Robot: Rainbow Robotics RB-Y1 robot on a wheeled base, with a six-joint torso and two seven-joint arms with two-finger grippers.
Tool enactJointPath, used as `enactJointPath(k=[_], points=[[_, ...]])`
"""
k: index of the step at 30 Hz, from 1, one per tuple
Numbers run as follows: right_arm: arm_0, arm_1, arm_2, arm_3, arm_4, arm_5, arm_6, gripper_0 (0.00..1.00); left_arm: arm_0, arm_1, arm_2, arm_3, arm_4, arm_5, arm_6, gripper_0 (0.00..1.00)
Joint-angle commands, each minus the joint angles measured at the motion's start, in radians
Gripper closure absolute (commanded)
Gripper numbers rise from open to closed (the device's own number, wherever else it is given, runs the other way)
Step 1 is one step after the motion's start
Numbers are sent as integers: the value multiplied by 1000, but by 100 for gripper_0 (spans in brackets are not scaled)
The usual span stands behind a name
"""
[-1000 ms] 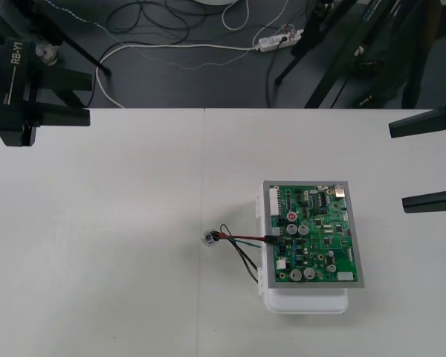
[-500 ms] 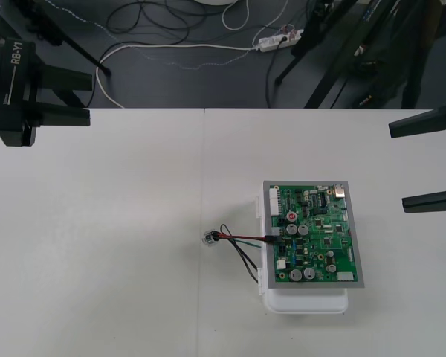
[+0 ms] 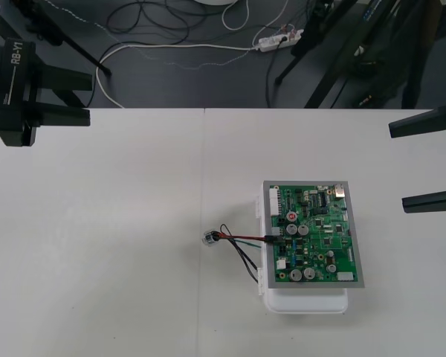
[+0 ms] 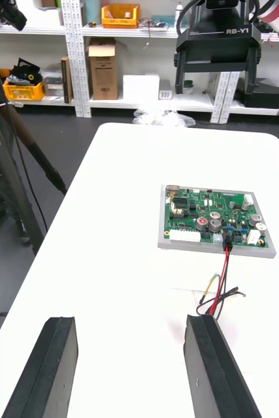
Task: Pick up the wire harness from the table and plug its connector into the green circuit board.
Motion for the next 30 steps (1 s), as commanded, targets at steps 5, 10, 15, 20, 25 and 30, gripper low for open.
enactJointPath(k=[5, 10, 15, 20, 25, 30], points=[[10, 6, -35, -25, 5, -5, -21, 0, -39, 42, -6, -27, 12, -22, -30, 52], [10, 6, -35, -25, 5, -5, -21, 0, -39, 42, -6, -27, 12, -22, -30, 53], [10, 6, -35, -25, 5, -5, -21, 0, -39, 42, -6, -27, 12, -22, -30, 52], [10, 6, -35, -25, 5, -5, -21, 0, -39, 42, -6, -27, 12, -22, -30, 52], [10, 6, -35, -25, 5, -5, -21, 0, -39, 42, -6, -27, 12, -22, -30, 52], [10, 6, -35, -25, 5, -5, -21, 0, -39, 42, -6, -27, 12, -22, -30, 52]])
